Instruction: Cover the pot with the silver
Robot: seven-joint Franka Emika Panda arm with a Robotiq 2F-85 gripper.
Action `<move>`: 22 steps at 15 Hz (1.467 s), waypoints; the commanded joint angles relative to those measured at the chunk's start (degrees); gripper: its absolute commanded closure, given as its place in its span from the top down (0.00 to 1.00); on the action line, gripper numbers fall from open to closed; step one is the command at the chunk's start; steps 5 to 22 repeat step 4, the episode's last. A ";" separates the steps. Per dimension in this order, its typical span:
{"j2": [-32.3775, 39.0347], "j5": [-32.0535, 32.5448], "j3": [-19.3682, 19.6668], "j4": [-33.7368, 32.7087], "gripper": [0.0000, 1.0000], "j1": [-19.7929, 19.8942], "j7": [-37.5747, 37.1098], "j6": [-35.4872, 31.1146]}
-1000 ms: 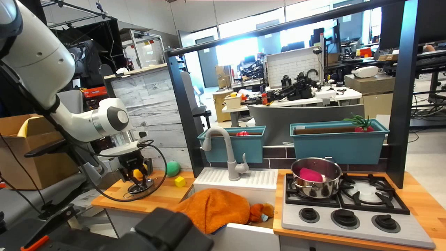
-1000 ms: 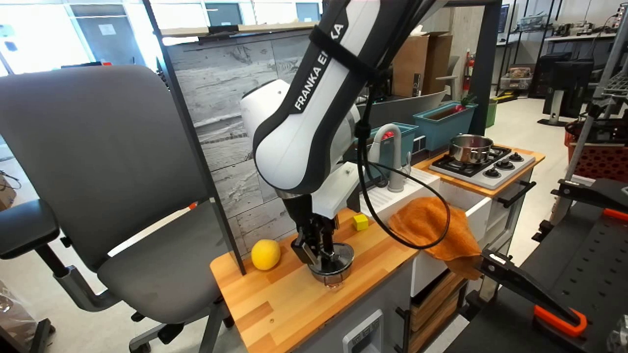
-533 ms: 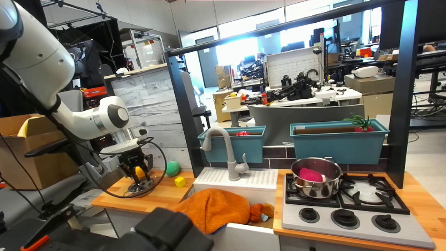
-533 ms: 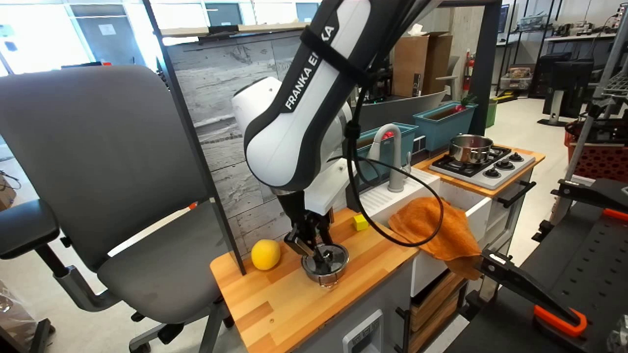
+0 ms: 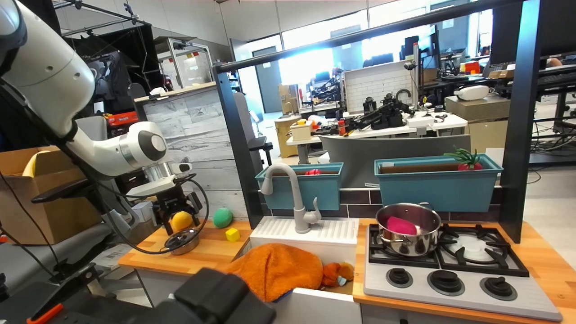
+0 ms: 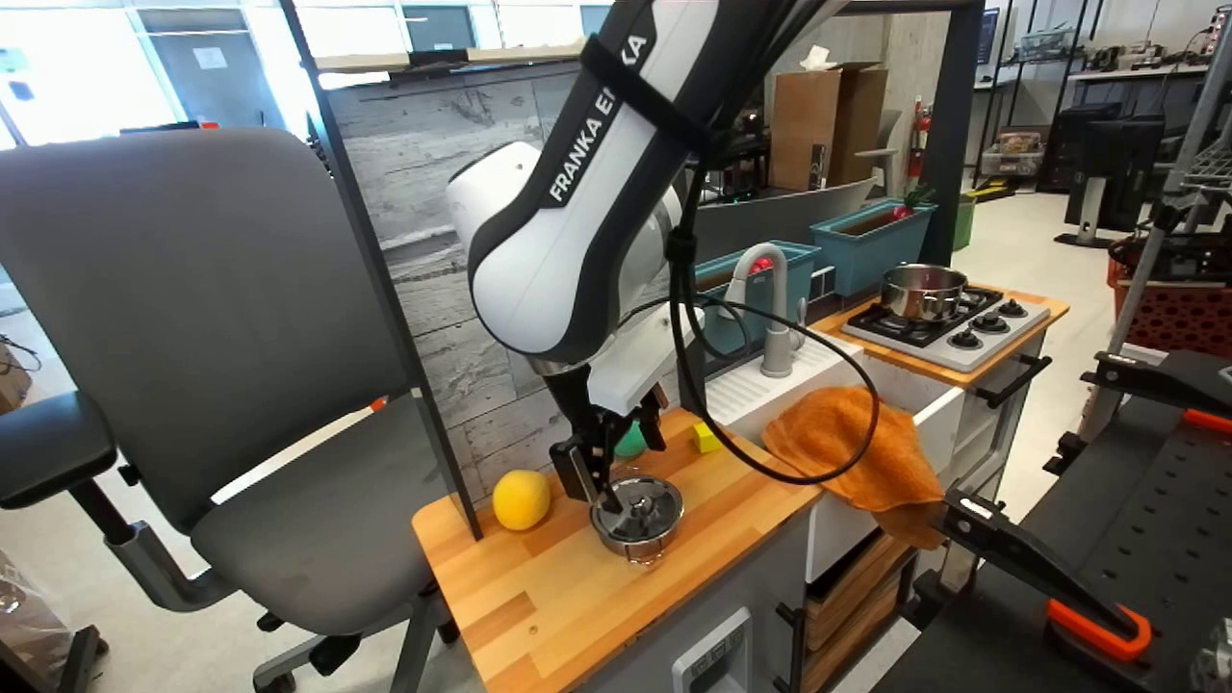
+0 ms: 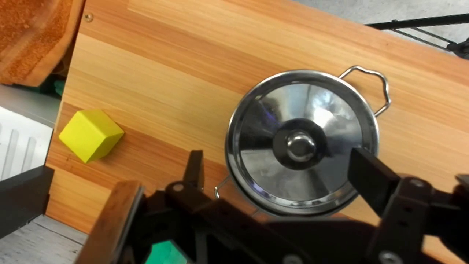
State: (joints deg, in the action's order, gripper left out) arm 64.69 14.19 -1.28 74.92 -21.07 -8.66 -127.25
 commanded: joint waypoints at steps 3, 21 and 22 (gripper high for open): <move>0.28 -0.26 0.18 -0.41 1.00 -0.32 -0.11 0.32; 0.35 -0.26 0.18 -0.42 1.00 -0.31 -0.11 0.32; 0.35 -0.26 0.18 -0.42 1.00 -0.31 -0.11 0.32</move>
